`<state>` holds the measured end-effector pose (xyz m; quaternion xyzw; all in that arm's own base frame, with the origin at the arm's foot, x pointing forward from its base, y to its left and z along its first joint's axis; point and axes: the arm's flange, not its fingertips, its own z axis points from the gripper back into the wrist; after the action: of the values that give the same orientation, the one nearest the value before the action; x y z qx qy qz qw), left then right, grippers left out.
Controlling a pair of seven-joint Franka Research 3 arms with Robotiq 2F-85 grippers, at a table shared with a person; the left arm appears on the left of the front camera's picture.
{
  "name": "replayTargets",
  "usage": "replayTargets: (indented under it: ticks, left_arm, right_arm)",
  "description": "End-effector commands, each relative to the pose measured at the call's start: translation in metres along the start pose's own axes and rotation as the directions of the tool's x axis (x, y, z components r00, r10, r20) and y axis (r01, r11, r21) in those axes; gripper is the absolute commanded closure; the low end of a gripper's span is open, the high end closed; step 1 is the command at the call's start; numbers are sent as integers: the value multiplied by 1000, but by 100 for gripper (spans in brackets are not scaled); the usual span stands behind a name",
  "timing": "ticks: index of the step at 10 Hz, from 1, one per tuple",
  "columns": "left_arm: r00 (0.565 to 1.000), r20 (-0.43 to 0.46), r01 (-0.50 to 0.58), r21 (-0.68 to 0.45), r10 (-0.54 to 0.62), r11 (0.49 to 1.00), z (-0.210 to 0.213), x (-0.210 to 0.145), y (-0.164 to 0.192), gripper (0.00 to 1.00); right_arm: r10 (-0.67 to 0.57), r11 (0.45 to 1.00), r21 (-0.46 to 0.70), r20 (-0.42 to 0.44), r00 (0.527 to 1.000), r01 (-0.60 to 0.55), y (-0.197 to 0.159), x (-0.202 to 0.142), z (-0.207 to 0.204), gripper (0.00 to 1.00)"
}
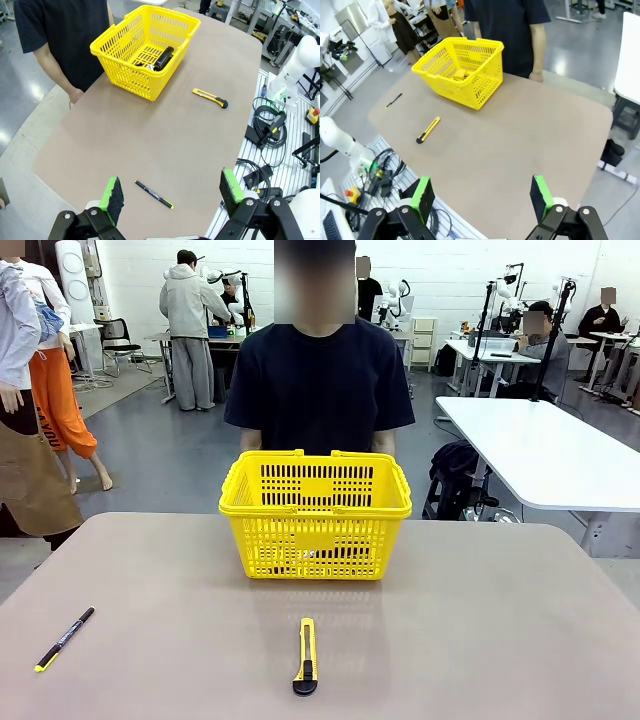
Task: Place the items the person wants into the basket.
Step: Pick up the item the person points to and place it in the Market Basket.
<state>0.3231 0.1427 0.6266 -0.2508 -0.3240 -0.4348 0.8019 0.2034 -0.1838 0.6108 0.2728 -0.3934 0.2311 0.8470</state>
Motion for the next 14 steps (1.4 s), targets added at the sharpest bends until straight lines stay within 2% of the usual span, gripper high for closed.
replayTargets:
  ticks: [1,14]
  left_arm:
    - [1000,3,15,-8,-15,1000,0,-1,0,0]
    - [1000,3,15,-8,-15,1000,0,-1,0,0]
  right_arm:
    - [-1,1000,-14,6,1000,2,-2,1,1,0]
    - [-1,1000,-14,6,1000,2,-2,1,1,0]
